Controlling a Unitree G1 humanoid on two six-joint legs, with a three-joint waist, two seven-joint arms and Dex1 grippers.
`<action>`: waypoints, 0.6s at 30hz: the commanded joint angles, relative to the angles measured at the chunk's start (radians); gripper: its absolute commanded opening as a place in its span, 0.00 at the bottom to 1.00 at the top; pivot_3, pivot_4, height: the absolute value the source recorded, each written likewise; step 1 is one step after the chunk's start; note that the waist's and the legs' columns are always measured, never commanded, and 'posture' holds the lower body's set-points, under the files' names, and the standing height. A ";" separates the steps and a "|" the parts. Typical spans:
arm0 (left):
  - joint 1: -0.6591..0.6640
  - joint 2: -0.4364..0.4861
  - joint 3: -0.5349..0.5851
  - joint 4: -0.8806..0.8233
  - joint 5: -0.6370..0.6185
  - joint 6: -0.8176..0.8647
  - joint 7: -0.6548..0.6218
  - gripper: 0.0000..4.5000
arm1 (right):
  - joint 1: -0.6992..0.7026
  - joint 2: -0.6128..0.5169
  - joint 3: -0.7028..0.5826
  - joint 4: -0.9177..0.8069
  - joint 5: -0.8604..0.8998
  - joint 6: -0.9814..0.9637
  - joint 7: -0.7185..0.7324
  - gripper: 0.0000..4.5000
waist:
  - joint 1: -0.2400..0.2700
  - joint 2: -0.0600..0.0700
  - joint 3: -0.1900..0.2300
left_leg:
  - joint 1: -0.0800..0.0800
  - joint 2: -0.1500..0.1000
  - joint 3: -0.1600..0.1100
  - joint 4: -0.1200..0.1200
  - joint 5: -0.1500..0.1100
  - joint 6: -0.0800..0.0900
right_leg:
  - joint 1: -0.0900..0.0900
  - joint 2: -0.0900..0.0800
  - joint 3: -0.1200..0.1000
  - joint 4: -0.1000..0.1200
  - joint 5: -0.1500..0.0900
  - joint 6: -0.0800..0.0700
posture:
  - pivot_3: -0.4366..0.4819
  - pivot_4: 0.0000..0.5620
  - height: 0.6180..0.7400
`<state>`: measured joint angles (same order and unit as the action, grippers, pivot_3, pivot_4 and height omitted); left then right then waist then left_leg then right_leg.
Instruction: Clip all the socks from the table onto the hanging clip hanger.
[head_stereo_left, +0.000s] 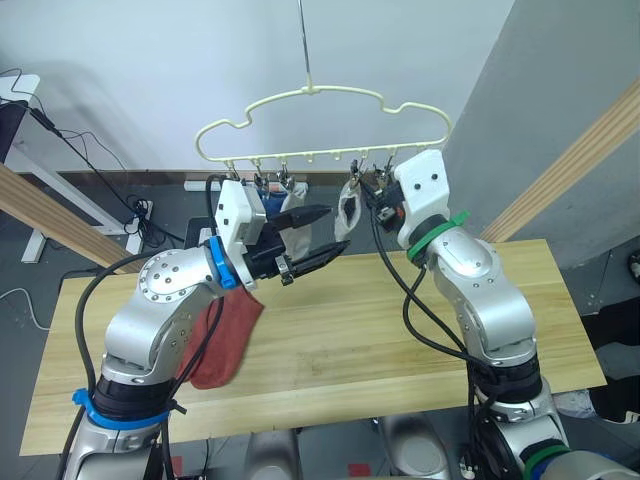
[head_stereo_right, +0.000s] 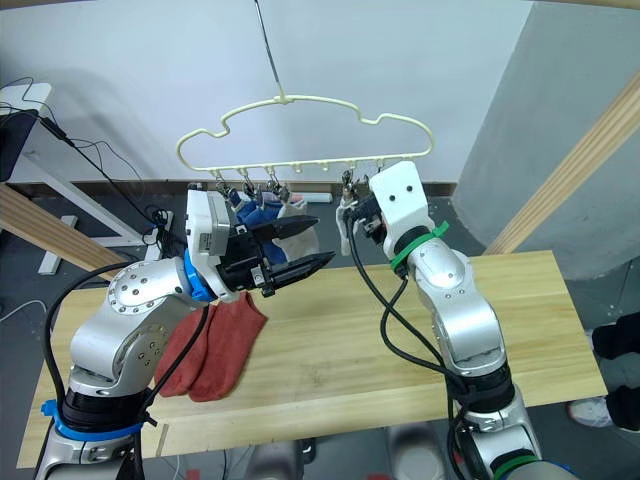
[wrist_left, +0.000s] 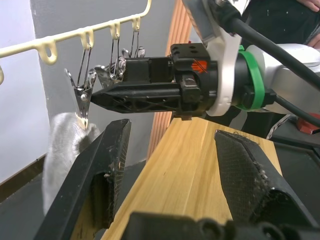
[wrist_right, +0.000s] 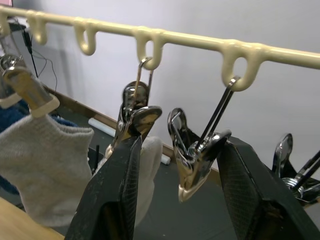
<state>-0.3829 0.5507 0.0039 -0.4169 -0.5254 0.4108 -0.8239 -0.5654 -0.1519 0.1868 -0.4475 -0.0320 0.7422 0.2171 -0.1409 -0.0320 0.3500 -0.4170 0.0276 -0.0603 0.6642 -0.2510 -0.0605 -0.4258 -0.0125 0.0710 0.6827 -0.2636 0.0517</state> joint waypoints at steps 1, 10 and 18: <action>0.003 0.000 -0.007 -0.015 0.002 -0.020 -0.011 0.65 | 0.000 -0.009 0.022 -0.062 -0.005 -0.045 0.014 0.52 | 0.000 0.000 0.000 | 0.000 0.000 0.000 0.000 0.000 0.000 | 0.000 0.000 0.000 0.000 0.000 0.000 | 0.24 0.50 0.97; 0.007 0.001 -0.004 -0.014 0.008 -0.023 -0.016 0.65 | -0.001 -0.012 0.035 -0.047 0.007 -0.084 0.044 0.52 | 0.000 0.000 0.000 | 0.000 0.000 0.000 0.000 0.000 0.000 | 0.000 0.000 0.000 0.000 0.000 0.000 | 0.25 0.49 0.97; 0.008 0.001 -0.004 -0.014 0.011 -0.024 -0.018 0.65 | -0.010 0.000 0.024 -0.020 0.006 -0.062 0.035 0.52 | 0.000 0.000 -0.001 | 0.000 0.000 0.000 0.000 0.000 0.000 | 0.000 0.000 0.000 0.000 0.000 0.000 | 0.25 0.49 0.97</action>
<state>-0.3802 0.5507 0.0039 -0.4149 -0.5168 0.4073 -0.8395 -0.5660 -0.1520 0.2196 -0.4476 -0.0195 0.6842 0.2592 -0.1407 -0.0322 0.3493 -0.4170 0.0278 -0.0604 0.6642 -0.2510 -0.0605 -0.4258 -0.0125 0.0709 0.6829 -0.2636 0.0516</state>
